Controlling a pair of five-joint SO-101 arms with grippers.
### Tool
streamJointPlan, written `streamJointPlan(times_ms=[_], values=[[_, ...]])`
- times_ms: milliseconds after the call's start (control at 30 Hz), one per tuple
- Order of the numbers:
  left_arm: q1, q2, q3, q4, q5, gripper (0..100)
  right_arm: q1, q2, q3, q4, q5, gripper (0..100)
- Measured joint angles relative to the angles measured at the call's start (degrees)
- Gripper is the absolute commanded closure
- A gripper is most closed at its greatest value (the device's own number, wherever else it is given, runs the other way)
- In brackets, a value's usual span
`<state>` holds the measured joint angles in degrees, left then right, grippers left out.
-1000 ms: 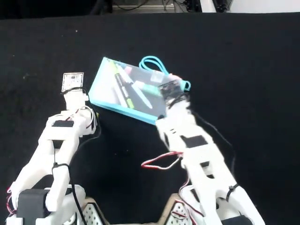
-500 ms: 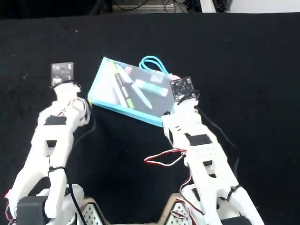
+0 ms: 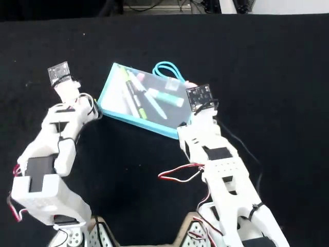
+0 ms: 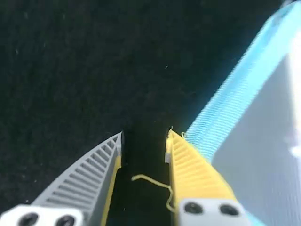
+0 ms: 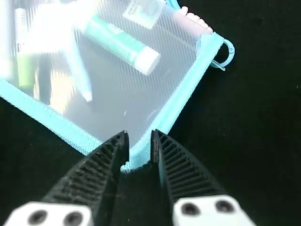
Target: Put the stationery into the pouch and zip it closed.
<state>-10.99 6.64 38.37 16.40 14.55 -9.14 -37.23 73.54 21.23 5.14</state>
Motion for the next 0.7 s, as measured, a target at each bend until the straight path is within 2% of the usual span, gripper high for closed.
streamJointPlan(times_ms=[200,367,700], values=[[4.2,0.5,-5.2,12.2,0.4,84,0.0,0.0,0.0,0.0,0.0,91.0],[6.2,-1.8,-5.3,18.5,0.4,84,0.0,0.0,0.0,0.0,0.0,91.0],[7.0,-15.5,5.1,21.1,-3.6,84,0.0,0.0,0.0,0.0,0.0,90.8]])
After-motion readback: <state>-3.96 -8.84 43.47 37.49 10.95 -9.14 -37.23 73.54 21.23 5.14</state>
